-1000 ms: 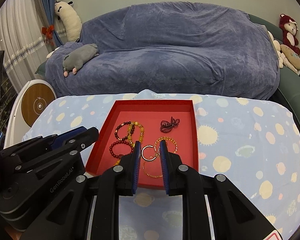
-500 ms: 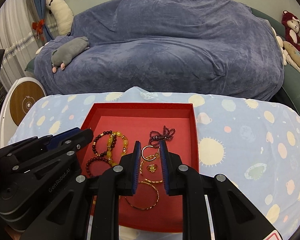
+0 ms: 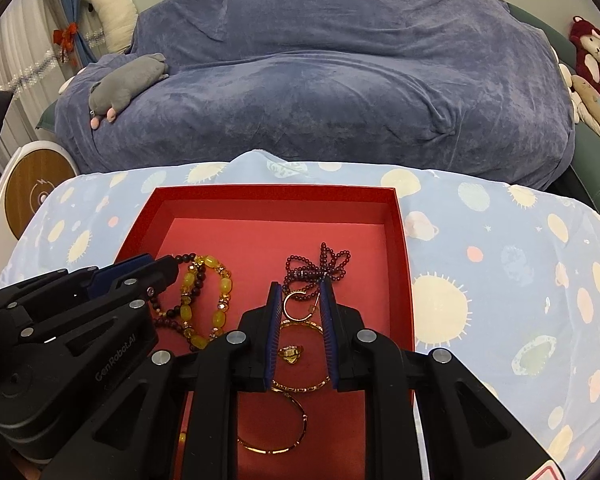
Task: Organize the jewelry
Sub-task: 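Carry both hoop earrings into the red box and open both tools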
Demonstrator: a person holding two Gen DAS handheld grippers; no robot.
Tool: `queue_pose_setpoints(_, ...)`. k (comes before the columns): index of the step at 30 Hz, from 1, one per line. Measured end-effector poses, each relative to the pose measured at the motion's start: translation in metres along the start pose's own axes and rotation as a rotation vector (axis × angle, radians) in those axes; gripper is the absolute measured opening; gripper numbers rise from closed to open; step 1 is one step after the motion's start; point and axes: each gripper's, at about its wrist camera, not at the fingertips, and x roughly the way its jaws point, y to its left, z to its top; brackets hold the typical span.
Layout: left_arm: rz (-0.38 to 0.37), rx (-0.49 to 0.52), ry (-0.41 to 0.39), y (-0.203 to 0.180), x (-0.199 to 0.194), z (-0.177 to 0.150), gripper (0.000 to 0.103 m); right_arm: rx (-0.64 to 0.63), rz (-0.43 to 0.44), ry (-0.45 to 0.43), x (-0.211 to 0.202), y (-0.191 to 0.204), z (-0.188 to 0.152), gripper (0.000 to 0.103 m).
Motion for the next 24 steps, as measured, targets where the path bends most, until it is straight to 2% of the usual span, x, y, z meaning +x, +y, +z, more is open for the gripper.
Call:
queue_pose_setpoints(8,0.013,0.004,0.001,-0.001,0.006,-0.001,0.02,0.009,-0.001,0.012,0.007,0.001,0.0,0.019)
queue_pose_setpoints(10,0.022,0.002,-0.002,0.0,0.005,-0.001,0.034,0.008,-0.006,0.006,0.007,0.001,-0.001,0.02)
queue_pose_setpoints(13,0.029,0.003,-0.007,0.001,0.004,-0.001,0.04,0.01,-0.012,0.006,0.006,0.001,-0.001,0.026)
queue_pose_setpoints(24,0.036,0.008,-0.022,0.0,-0.013,-0.004,0.04,0.021,-0.037,-0.004,-0.012,0.002,-0.004,0.031)
